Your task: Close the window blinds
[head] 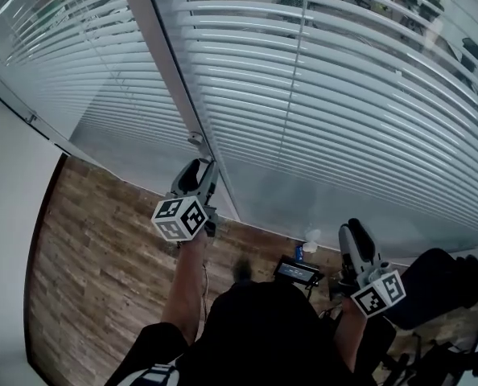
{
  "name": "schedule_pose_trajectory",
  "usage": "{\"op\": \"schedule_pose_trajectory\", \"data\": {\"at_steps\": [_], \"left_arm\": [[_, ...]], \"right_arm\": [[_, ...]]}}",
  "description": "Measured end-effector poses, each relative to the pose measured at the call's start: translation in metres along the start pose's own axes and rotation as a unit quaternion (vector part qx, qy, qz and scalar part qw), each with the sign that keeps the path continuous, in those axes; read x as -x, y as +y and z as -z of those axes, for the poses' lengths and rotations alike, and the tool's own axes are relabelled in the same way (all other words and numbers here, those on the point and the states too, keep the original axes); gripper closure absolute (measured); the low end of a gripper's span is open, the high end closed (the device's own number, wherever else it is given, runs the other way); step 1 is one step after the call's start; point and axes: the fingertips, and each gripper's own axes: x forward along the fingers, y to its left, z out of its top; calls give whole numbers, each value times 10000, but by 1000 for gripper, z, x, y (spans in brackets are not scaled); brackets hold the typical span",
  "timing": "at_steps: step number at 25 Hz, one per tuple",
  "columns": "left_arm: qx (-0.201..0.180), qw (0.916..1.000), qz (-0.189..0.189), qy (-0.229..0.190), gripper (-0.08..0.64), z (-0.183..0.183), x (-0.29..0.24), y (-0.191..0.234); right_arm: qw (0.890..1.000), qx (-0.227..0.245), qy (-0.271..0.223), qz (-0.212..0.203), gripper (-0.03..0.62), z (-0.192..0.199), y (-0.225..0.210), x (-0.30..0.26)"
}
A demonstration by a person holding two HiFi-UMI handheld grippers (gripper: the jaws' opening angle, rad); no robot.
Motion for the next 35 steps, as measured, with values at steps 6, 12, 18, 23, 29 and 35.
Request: {"op": "schedule_pose_trajectory", "data": {"at_steps": [6, 12, 18, 23, 29, 35], "left_arm": [[63, 10000, -38, 17, 347, -4, -1, 4], [111, 9999, -32, 63, 349, -4, -2, 5], [-371, 9990, -147, 216, 419, 1, -5, 2], [-1190, 9911, -381, 450, 422, 2, -5, 1], [-2724, 9555, -862, 736, 423, 13, -5, -1], [-4171, 8923, -1367, 1057, 425, 14, -4, -1]], "right_arm": [[9999, 2, 48, 107, 474, 5, -2, 8], [9999, 37, 84, 139, 474, 6, 1, 9], [9999, 55, 93, 128, 474, 9, 2, 6], [9998, 62, 137, 125, 474, 11, 2, 3], [9999, 94, 97, 29, 474, 11, 0, 5], [9999, 92, 128, 14, 474, 9, 0, 3]]}}
